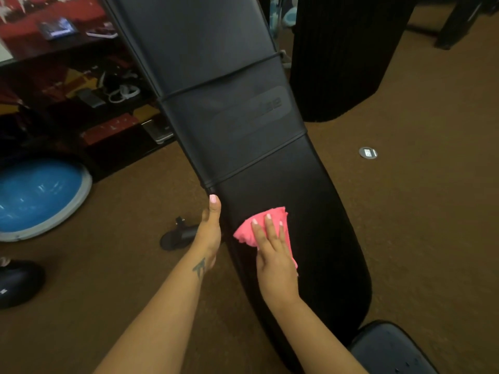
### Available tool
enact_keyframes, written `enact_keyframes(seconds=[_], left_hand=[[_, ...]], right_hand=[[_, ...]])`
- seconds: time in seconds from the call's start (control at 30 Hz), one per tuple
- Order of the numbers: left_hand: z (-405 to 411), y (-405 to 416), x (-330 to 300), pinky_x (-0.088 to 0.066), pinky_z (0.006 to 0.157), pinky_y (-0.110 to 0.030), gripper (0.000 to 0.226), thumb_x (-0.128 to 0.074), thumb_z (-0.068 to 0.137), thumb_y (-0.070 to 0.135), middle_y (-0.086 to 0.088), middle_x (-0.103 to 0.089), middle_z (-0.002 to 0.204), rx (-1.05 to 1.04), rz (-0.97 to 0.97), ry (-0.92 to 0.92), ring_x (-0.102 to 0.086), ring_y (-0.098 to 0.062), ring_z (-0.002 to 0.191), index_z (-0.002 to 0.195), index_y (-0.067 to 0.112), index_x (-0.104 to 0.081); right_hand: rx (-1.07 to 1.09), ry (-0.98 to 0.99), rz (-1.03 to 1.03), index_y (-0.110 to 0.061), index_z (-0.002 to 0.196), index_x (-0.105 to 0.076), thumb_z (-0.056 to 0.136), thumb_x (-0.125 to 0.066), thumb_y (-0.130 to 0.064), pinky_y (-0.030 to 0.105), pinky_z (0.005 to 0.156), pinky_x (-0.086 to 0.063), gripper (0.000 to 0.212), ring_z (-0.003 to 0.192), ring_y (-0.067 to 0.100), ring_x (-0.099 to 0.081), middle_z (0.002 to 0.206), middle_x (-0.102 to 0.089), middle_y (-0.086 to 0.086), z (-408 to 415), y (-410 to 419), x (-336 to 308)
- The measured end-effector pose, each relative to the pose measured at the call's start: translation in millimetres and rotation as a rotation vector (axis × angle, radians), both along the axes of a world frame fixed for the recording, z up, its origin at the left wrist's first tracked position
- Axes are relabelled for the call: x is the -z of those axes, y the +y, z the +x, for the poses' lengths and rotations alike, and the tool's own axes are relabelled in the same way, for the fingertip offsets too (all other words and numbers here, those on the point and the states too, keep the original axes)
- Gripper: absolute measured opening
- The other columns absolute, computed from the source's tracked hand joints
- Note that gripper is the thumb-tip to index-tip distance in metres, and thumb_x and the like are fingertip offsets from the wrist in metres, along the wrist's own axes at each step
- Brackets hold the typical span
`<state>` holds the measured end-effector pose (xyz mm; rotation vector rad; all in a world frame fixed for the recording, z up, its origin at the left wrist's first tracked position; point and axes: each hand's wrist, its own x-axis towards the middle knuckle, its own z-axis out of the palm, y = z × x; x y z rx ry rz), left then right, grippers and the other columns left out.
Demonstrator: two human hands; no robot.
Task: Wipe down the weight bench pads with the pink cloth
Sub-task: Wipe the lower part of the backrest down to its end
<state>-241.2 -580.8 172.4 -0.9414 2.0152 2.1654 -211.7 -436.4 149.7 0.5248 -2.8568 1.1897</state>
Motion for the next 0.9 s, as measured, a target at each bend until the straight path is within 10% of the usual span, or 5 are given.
enact_keyframes(seconds=[0.23, 0.6, 0.8, 0.9], left_hand=[[2, 3, 1, -0.022, 0.116, -0.056, 0.135, -0.031, 0.041, 0.104, -0.003, -0.026, 0.158, -0.001, -0.020, -0.012, -0.028, -0.028, 0.143, 0.153, 0.030, -0.018], [-2, 0, 5, -0.024, 0.116, -0.053, 0.146, -0.028, 0.030, 0.107, -0.002, -0.028, 0.158, -0.056, -0.065, -0.023, -0.029, -0.026, 0.143, 0.153, 0.029, -0.020], [2, 5, -1, -0.022, 0.116, -0.056, 0.126, -0.023, 0.050, 0.100, -0.005, -0.026, 0.158, -0.039, -0.098, -0.019, -0.028, -0.030, 0.143, 0.154, 0.027, -0.017], [0, 5, -2, -0.020, 0.117, -0.055, 0.120, -0.022, 0.056, 0.093, -0.006, -0.026, 0.158, -0.045, -0.095, -0.034, -0.027, -0.030, 0.144, 0.154, 0.025, -0.016]], right_hand=[[-0.195, 0.034, 0.100, -0.049, 0.139, -0.018, 0.089, -0.048, -0.015, 0.039, 0.107, -0.011, 0.068, 0.143, 0.019, -0.004, 0.152, -0.006, -0.019, 26, 13, 26], [-0.031, 0.021, -0.042, -0.041, 0.137, -0.022, 0.092, -0.047, -0.002, -0.001, 0.098, 0.006, 0.065, 0.141, 0.008, 0.001, 0.150, -0.008, -0.019, -4, 11, 4], [-0.249, 0.047, 0.090, -0.048, 0.139, -0.019, 0.089, -0.054, -0.004, 0.032, 0.110, -0.001, 0.075, 0.143, 0.017, -0.002, 0.152, -0.005, -0.018, 28, 20, 29], [-0.214, -0.051, 0.103, -0.048, 0.137, -0.021, 0.092, -0.049, -0.004, 0.010, 0.104, 0.007, 0.068, 0.142, 0.009, -0.001, 0.149, -0.002, -0.022, 30, 45, 39]])
